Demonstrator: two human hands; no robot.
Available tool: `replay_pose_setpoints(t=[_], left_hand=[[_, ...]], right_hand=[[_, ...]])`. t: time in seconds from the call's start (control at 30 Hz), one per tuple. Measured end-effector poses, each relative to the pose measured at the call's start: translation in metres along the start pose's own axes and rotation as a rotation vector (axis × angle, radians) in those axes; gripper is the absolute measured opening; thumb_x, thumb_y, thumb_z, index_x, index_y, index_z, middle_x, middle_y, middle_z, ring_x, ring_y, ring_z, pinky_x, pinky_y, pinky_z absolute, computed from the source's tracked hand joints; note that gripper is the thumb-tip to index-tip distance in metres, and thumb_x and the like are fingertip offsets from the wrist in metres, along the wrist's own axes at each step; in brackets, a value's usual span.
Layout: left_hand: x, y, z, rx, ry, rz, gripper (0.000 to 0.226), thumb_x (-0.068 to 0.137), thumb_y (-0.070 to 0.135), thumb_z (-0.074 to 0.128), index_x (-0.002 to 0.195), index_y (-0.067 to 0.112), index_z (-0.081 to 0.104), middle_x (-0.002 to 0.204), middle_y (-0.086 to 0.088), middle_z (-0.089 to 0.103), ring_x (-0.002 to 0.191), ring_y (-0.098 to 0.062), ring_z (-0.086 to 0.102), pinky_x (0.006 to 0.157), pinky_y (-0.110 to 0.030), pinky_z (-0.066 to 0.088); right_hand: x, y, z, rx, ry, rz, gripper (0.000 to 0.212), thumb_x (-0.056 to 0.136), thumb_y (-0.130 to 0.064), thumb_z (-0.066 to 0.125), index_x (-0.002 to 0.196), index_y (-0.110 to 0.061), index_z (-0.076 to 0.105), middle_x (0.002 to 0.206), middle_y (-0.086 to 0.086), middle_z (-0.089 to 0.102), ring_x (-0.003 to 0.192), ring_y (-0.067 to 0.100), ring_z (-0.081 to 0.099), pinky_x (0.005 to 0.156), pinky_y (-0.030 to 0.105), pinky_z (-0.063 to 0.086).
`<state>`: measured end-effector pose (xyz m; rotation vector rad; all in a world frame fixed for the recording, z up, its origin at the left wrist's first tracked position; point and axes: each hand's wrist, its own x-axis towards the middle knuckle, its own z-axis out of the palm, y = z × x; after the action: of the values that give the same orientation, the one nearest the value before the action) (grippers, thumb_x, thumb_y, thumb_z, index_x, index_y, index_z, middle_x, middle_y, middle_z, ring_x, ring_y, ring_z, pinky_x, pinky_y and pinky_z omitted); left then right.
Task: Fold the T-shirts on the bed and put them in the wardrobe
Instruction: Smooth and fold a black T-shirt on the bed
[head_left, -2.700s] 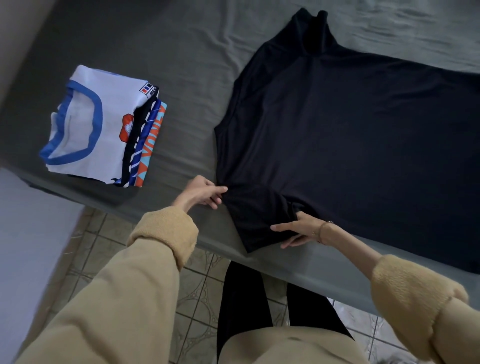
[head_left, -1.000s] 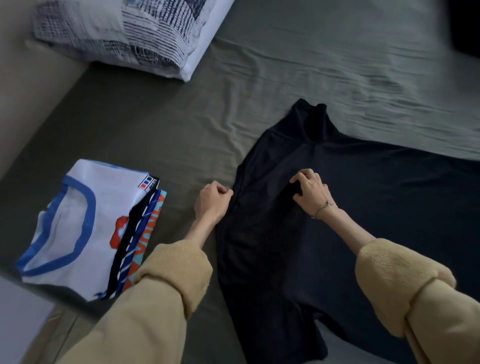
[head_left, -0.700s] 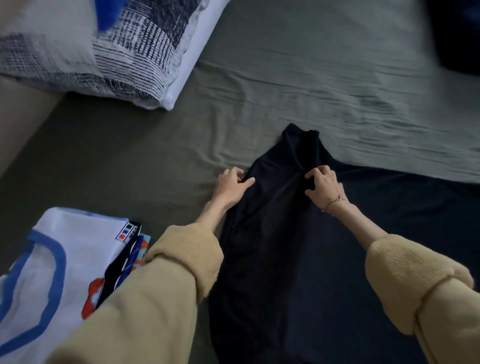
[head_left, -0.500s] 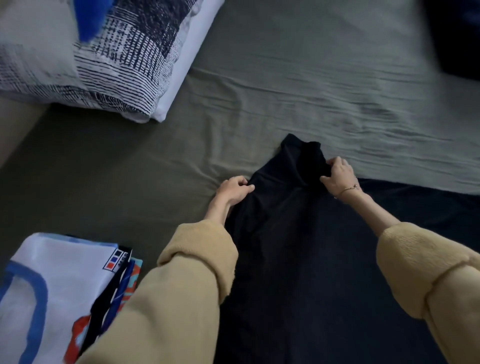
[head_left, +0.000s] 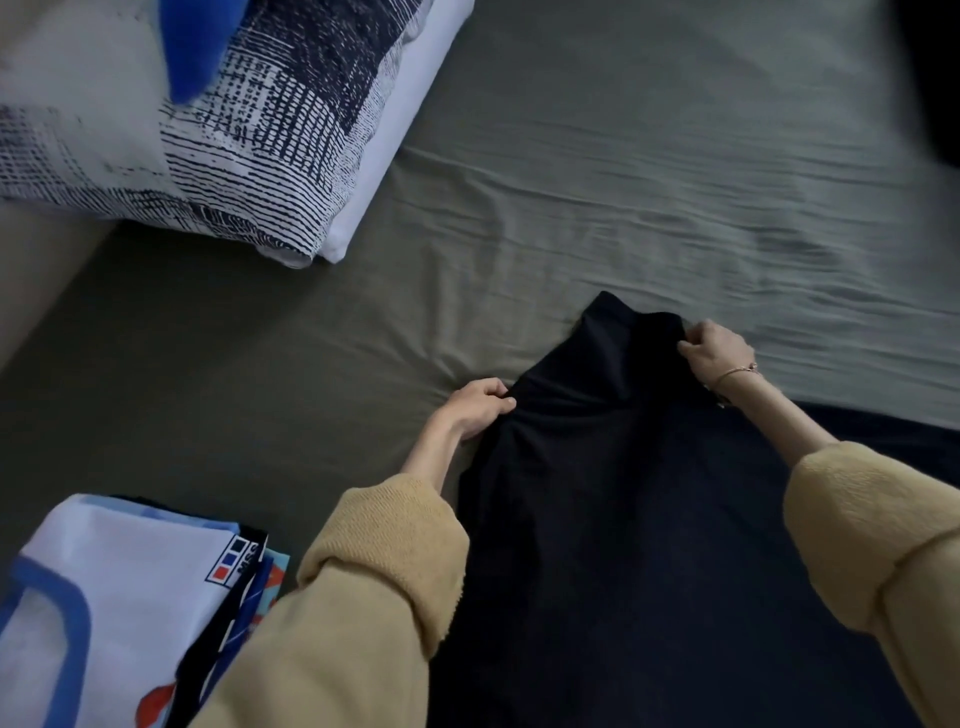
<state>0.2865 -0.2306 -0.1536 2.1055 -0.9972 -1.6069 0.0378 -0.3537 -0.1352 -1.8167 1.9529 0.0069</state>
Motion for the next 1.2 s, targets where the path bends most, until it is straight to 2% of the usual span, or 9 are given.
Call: replay_pose_setpoints(t=[0.13, 0.23, 0.33, 0.47, 0.67, 0.83, 0.9, 1.0, 1.2], left_hand=[[0.000, 0.011, 0.003, 0.050, 0.014, -0.057, 0.014, 0.093, 0.025, 0.052, 0.081, 0.019, 0.057, 0.086, 0.000, 0.052, 0.073, -0.014, 0.051, 0.061, -0.024, 0.037], [0.000, 0.026, 0.003, 0.264, 0.082, -0.069, 0.043, 0.085, 0.048, 0.058, 0.108, 0.013, 0.066, 0.117, -0.003, 0.061, 0.113, -0.025, 0.055, 0.091, -0.031, 0.043], [0.008, 0.037, 0.009, 0.397, 0.197, 0.103, 0.040, 0.084, 0.053, 0.060, 0.088, 0.014, 0.067, 0.110, -0.006, 0.067, 0.110, -0.025, 0.058, 0.085, -0.031, 0.043], [0.023, 0.059, 0.023, 0.353, 0.186, 0.224, 0.051, 0.083, 0.061, 0.056, 0.115, 0.022, 0.065, 0.126, -0.002, 0.060, 0.124, -0.022, 0.047, 0.106, -0.042, 0.034], [0.046, 0.060, 0.016, 0.235, 0.127, 0.205, 0.028, 0.093, 0.040, 0.053, 0.069, 0.027, 0.052, 0.092, 0.003, 0.062, 0.100, -0.021, 0.058, 0.086, -0.033, 0.041], [0.050, 0.054, 0.020, 0.264, 0.187, 0.196, 0.030, 0.096, 0.036, 0.046, 0.068, 0.025, 0.046, 0.084, 0.004, 0.059, 0.097, -0.024, 0.056, 0.091, -0.040, 0.040], [0.051, 0.055, 0.021, 0.275, 0.190, 0.185, 0.030, 0.096, 0.036, 0.046, 0.068, 0.025, 0.045, 0.085, 0.005, 0.058, 0.100, -0.024, 0.056, 0.094, -0.040, 0.039], [0.051, 0.055, 0.022, 0.276, 0.191, 0.183, 0.030, 0.095, 0.039, 0.046, 0.069, 0.026, 0.046, 0.090, 0.006, 0.059, 0.102, -0.024, 0.055, 0.098, -0.042, 0.039], [0.050, 0.053, 0.024, 0.277, 0.192, 0.200, 0.037, 0.091, 0.057, 0.046, 0.073, 0.024, 0.047, 0.087, 0.008, 0.059, 0.099, -0.022, 0.056, 0.097, -0.043, 0.039]], right_hand=[[0.004, 0.006, -0.002, 0.131, -0.079, 0.081, 0.032, 0.091, -0.024, 0.049, 0.116, -0.005, 0.056, 0.119, 0.021, 0.058, 0.111, 0.037, 0.051, 0.088, 0.036, 0.038], [0.007, 0.004, -0.007, 0.219, -0.191, 0.072, 0.032, 0.090, -0.032, 0.053, 0.115, -0.012, 0.059, 0.110, 0.011, 0.056, 0.110, 0.032, 0.051, 0.084, 0.032, 0.037], [0.013, 0.007, -0.012, 0.283, -0.266, 0.051, 0.016, 0.088, -0.035, 0.058, 0.093, -0.020, 0.061, 0.097, 0.006, 0.057, 0.095, 0.027, 0.053, 0.076, 0.029, 0.038], [0.022, 0.014, -0.013, 0.316, -0.331, 0.038, 0.020, 0.087, -0.032, 0.064, 0.072, -0.022, 0.056, 0.068, 0.001, 0.052, 0.059, 0.013, 0.046, 0.052, 0.024, 0.037], [0.041, 0.019, -0.010, 0.204, -0.346, 0.015, 0.029, 0.091, -0.021, 0.058, 0.065, -0.026, 0.046, 0.069, 0.000, 0.048, 0.075, 0.022, 0.045, 0.065, 0.028, 0.034], [0.048, 0.035, -0.008, 0.357, -0.265, 0.064, 0.018, 0.085, -0.007, 0.056, 0.071, -0.014, 0.047, 0.075, 0.010, 0.049, 0.064, 0.019, 0.045, 0.059, 0.026, 0.035], [0.046, 0.031, -0.009, 0.414, -0.288, 0.089, 0.010, 0.085, -0.020, 0.059, 0.086, -0.014, 0.052, 0.075, 0.008, 0.052, 0.062, 0.018, 0.049, 0.062, 0.029, 0.041], [0.044, 0.024, -0.011, 0.243, -0.318, 0.035, 0.033, 0.082, -0.050, 0.064, 0.088, -0.019, 0.055, 0.082, 0.005, 0.057, 0.077, 0.023, 0.054, 0.074, 0.031, 0.042], [0.036, 0.022, -0.011, 0.003, -0.228, -0.045, 0.044, 0.090, -0.042, 0.056, 0.106, -0.002, 0.064, 0.111, 0.020, 0.063, 0.107, 0.035, 0.055, 0.076, 0.030, 0.037]])
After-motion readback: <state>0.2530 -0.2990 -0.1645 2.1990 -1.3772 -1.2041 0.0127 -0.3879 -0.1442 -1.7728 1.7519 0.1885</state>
